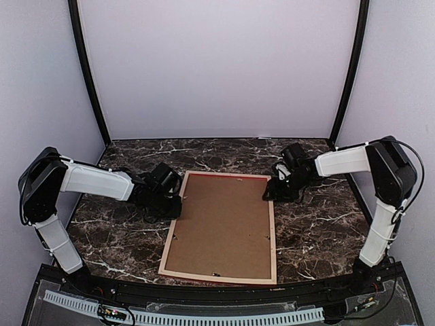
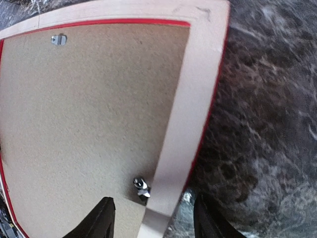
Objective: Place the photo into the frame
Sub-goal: Press the fastener onto the backboard.
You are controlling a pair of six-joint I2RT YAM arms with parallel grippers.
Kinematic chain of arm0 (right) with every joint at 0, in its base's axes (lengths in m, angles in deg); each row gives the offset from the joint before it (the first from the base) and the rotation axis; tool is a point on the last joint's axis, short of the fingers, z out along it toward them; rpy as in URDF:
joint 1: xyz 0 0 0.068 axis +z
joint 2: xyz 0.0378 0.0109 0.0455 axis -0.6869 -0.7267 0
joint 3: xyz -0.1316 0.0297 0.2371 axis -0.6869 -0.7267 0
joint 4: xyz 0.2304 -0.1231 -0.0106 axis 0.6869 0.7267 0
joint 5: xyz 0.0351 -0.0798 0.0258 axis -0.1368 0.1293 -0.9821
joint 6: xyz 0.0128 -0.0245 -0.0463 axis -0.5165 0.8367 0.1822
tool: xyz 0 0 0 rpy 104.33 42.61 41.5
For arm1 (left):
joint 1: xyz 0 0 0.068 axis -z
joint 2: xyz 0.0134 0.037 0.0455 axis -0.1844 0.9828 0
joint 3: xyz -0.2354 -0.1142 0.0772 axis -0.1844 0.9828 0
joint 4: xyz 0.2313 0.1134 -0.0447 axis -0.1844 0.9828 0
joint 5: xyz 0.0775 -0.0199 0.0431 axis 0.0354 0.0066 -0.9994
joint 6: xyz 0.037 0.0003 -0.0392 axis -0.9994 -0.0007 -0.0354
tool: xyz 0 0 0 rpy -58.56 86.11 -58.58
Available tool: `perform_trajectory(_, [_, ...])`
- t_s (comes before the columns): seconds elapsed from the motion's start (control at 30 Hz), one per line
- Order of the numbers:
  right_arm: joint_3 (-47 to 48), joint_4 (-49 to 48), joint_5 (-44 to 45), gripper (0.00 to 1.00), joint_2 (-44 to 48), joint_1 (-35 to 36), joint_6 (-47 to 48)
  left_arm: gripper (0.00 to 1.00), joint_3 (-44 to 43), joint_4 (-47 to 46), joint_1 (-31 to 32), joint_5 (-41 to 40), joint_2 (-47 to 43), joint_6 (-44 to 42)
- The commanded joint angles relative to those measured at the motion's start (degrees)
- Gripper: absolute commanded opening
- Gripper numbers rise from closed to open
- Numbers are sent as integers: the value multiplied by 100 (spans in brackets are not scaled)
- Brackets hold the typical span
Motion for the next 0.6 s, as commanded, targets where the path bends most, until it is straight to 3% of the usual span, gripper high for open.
perform_trajectory(0.0, [-538, 126, 160, 58, 498, 56, -291, 13, 85, 52, 129, 320, -37, 35])
perform_trajectory(0.3, [-1196, 80, 490, 59, 1317, 648, -966, 13, 91, -27, 190, 269, -26, 103])
perform_trajectory(0.57, [-1571, 158, 1065, 54, 1378, 1198, -1493, 14, 121, -75, 211, 295, -100, 122])
